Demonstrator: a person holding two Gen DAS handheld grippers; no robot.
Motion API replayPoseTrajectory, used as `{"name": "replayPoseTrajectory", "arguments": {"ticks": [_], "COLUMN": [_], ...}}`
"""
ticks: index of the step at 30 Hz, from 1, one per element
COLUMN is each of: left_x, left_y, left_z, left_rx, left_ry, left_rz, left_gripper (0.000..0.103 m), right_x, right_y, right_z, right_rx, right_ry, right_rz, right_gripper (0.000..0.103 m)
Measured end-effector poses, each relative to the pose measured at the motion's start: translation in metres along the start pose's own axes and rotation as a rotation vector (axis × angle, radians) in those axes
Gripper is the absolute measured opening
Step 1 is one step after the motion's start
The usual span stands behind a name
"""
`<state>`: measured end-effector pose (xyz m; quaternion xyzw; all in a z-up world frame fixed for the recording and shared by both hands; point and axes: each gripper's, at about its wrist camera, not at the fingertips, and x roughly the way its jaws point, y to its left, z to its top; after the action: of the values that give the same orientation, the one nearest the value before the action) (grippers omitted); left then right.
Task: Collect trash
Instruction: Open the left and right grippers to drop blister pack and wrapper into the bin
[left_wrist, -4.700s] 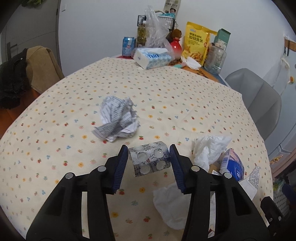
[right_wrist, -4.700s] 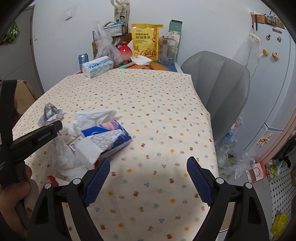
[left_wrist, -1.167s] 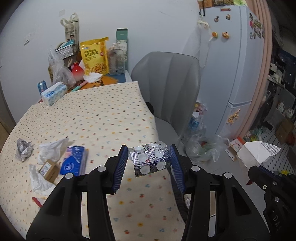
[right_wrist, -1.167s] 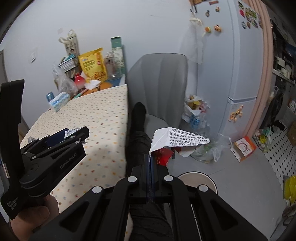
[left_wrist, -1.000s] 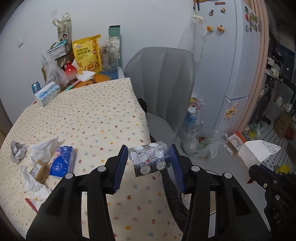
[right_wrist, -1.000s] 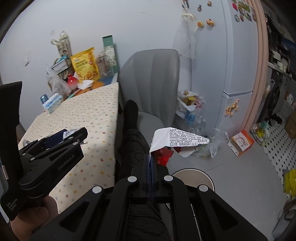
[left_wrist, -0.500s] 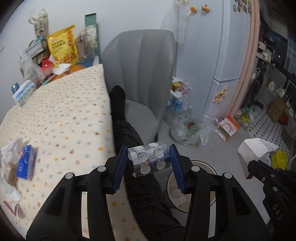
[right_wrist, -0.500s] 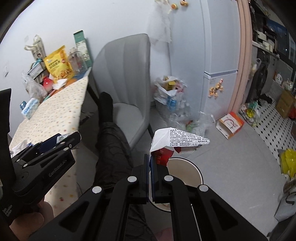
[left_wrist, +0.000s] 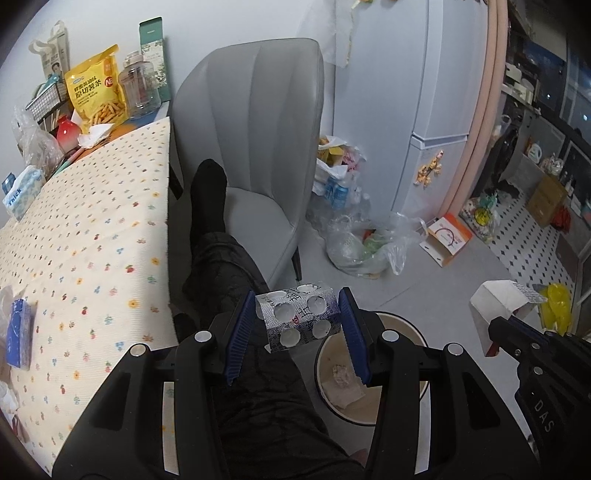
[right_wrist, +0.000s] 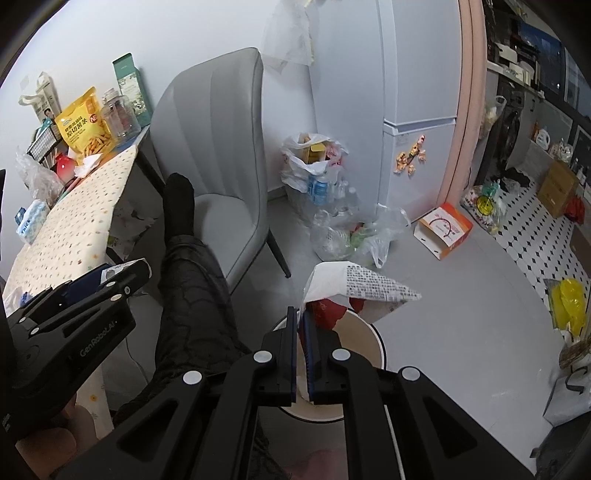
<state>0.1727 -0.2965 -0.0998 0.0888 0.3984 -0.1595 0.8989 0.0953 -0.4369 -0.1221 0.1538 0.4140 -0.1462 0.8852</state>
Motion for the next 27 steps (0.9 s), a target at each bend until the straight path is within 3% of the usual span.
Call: {"name": "replayPoseTrajectory", "arguments": {"ticks": [2,3,12,23,25,26,27], "left_x": [0.0,-0.001,-0.006,-0.008,-0.009,-0.01,-0.011], "left_y": [-0.004,-0.006,-0.027,-0.073,-0.079,-0.08,-0.081], "left_z": [0.0,0.0,0.002,0.002,0.002,0.002,0.003], "left_rx": [0.007,0.011,0.042,0.092,0.11,0.12,0.125], "left_ry": [0.001,0.001,-0.001,0.006,0.018,0.022,0.023], "left_rz": [0.001,0.001,-0.02,-0.11,-0.144,-0.151,-0.153], "left_gripper": [0.047,0.047,0.047,0.048,0.05,0.057,0.07], "right_x": [-0.003,-0.006,-0.019,-0.048,-0.051,-0.052,-0.053], "right_y": [-0.006,-0.008,-0.032,-0.073,-0.077,-0.078,-0.079], "right_z": [-0.001,-0.001,-0.004,-0.008,-0.008,-0.008,-0.009], "right_rx": [0.016,0.02,0.045,0.079,0.087,0.09,0.091], "right_ry": [-0.011,-0.029,-0.051,-0.083,-0.088,-0.091,-0.093], "right_rz": [-0.009,-0.021,-0.056,-0.165,-0.172,-0.172,-0.172], "right_gripper": [0.056,0.059,0.057,0.059,0.059,0.059,0.059]}}
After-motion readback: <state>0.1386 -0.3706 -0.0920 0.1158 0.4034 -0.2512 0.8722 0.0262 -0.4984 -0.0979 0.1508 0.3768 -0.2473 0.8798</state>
